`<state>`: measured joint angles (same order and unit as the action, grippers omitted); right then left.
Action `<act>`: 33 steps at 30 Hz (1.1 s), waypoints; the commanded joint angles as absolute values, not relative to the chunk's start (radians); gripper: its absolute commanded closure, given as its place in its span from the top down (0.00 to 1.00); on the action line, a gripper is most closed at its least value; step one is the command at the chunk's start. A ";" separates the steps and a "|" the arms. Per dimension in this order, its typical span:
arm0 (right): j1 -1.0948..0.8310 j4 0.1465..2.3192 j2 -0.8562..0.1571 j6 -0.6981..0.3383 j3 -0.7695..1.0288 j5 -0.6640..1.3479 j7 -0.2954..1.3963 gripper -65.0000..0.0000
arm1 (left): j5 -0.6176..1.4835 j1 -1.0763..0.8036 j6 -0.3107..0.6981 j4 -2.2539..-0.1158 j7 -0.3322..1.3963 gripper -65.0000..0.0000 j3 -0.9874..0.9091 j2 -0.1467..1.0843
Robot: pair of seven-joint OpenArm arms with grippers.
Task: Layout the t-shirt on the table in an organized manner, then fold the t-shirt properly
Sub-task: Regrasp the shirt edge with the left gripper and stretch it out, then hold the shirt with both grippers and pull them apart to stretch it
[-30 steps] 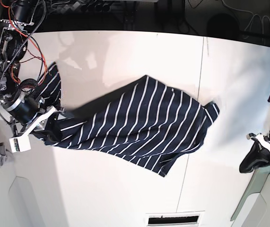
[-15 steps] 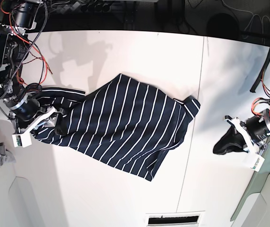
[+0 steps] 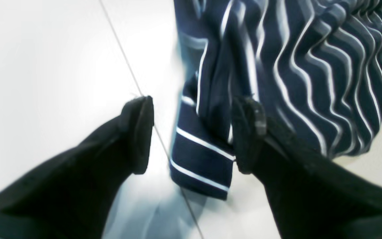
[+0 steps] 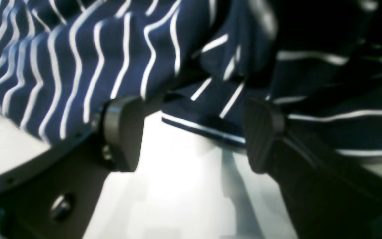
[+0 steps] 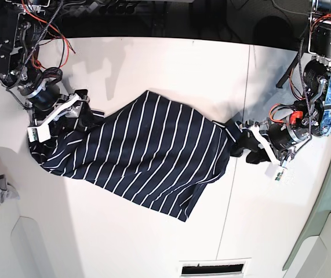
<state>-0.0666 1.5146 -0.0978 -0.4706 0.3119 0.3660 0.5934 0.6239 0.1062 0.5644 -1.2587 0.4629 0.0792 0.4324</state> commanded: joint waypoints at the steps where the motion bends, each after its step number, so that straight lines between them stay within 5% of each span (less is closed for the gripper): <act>1: -0.051 1.514 -0.099 -0.463 0.314 0.349 0.542 0.69 | 0.646 0.139 0.572 -1.254 0.436 0.60 0.074 0.434; 9: -0.037 1.309 -0.099 -0.392 0.314 0.237 0.388 0.69 | 0.598 0.147 0.572 -1.177 0.414 0.57 0.075 0.391; 12: -0.027 1.283 -0.100 -0.392 0.314 0.230 0.385 0.63 | 0.597 0.147 0.572 -1.164 0.395 0.22 0.075 0.391; 13: -0.024 1.283 -0.100 -0.392 0.314 0.223 0.385 0.56 | 0.597 0.147 0.572 -1.164 0.396 0.05 0.075 0.391; 14: -0.020 1.283 -0.100 -0.392 0.314 0.220 0.379 0.47 | 0.598 0.147 0.572 -1.164 0.396 0.00 0.075 0.391; 18: -0.010 1.288 -0.119 -0.398 0.314 0.219 0.300 0.00 | 0.569 0.155 0.569 -1.168 0.396 0.00 0.075 0.403; 26: -0.009 1.398 -0.223 -0.408 0.405 0.217 0.303 0.00 | 0.553 0.202 0.488 -1.204 0.389 0.00 0.072 0.586; 33: 0.039 1.416 -0.321 -0.407 0.492 0.237 0.303 0.00 | 0.577 0.249 0.513 -1.237 0.401 0.00 0.072 0.662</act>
